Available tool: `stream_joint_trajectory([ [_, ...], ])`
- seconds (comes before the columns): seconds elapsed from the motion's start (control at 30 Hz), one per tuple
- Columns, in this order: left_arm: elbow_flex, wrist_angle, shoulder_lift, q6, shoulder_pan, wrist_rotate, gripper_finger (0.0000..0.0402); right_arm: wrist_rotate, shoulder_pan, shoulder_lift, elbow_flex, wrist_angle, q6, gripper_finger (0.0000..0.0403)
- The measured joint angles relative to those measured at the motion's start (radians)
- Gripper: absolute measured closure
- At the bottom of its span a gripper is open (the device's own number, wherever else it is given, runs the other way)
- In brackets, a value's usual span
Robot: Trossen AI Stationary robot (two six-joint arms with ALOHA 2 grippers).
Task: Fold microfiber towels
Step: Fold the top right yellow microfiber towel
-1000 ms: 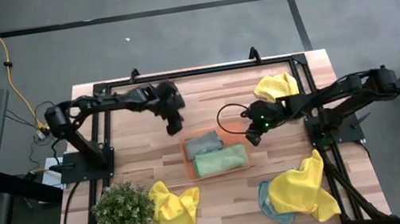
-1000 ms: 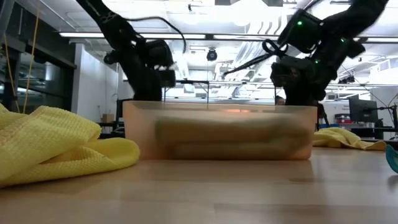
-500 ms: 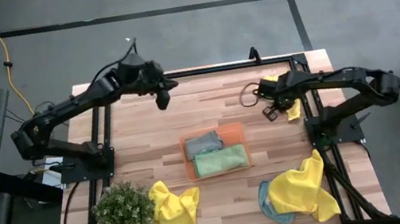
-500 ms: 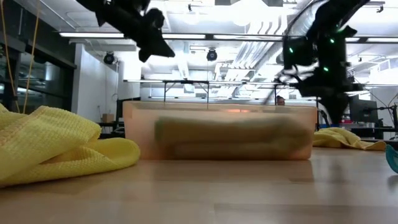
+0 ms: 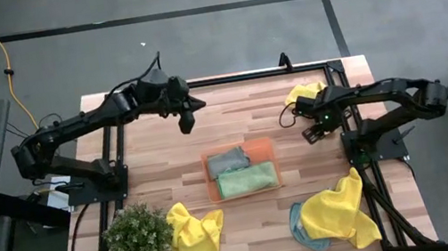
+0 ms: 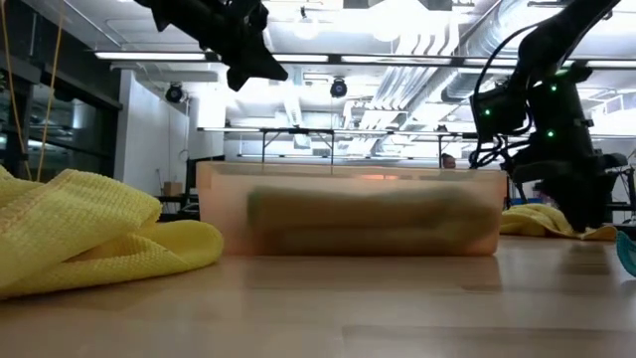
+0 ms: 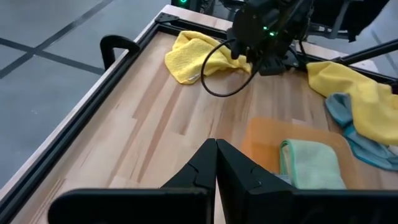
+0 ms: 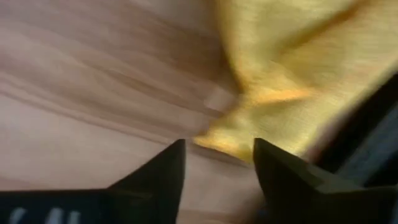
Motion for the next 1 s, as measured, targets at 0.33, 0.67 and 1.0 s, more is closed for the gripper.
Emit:
stream_joint_trajectory([
  [0.33, 0.000, 0.000, 0.000, -0.004, -0.001, -0.008, 0.0401, -0.034, 0.000, 0.001, -0.062, 0.102, 0.120, 0.0208],
  [0.67, 0.000, 0.000, 0.000, 0.013, -0.001, -0.011, 0.0401, -0.038, 0.001, 0.001, -0.064, 0.112, 0.132, 0.0379],
  [1.0, 0.105, 0.005, -0.120, 0.045, 0.030, 0.050, 0.0402, -0.188, 0.020, -0.130, 0.163, 0.135, 0.055, 0.0401],
])
